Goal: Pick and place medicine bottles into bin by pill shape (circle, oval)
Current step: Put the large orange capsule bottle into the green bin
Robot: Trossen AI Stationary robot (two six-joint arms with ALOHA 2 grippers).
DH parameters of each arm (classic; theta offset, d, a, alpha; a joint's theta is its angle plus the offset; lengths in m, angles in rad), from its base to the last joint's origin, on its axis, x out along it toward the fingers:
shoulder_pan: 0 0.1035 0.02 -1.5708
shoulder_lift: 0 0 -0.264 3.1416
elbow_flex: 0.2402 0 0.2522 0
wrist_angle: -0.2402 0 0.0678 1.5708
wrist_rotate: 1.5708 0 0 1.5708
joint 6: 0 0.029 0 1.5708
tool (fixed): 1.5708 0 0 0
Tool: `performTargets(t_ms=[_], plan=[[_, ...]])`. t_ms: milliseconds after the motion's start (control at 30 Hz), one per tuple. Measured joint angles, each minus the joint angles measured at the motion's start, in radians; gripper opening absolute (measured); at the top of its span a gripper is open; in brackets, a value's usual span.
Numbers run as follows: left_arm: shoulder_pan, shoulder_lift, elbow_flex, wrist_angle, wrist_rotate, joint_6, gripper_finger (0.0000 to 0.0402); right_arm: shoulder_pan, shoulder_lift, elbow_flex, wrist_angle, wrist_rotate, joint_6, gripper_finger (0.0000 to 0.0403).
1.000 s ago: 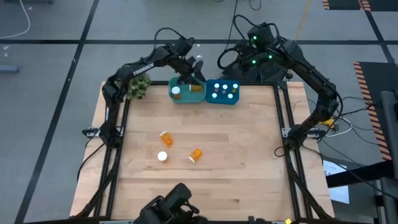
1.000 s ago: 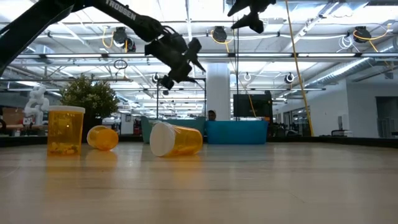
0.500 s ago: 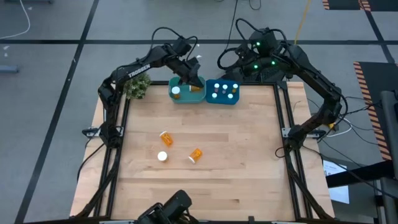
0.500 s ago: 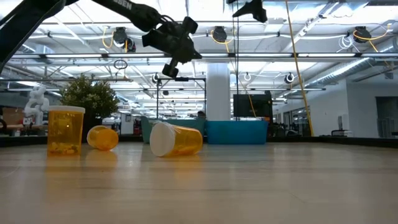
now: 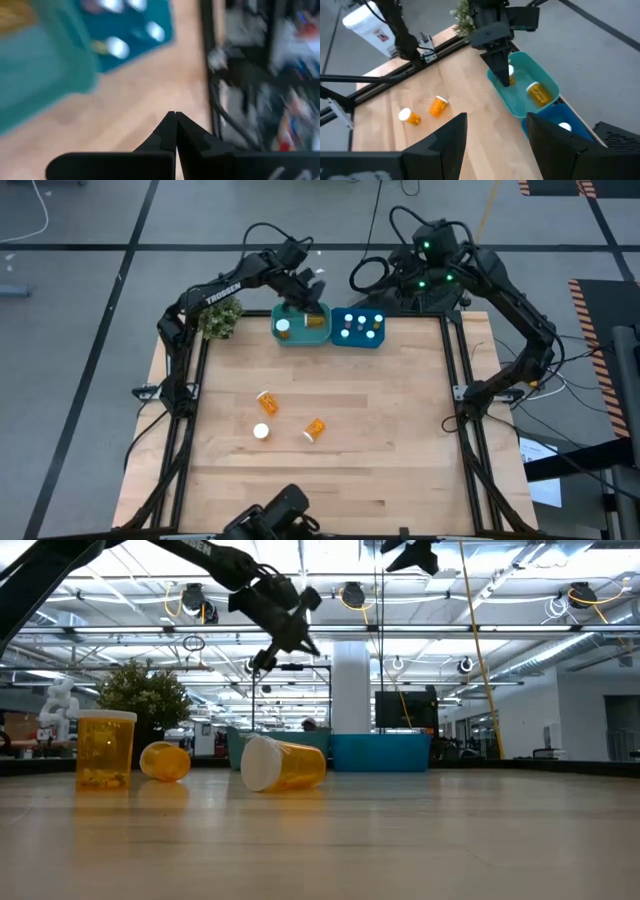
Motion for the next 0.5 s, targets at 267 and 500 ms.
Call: performTargets(t_ms=[267, 500], plan=[[-0.009, 0.040, 0.000, 0.125, -0.200, -0.175, 0.0001, -0.063, 0.000, 0.000, -0.002, -0.003, -0.086, 0.0196], [-0.029, 0.091, 0.000, 0.117, -0.316, -0.235, 0.0001, -0.129, 0.000, 0.000, -0.002, -0.069, -0.133, 0.0196]])
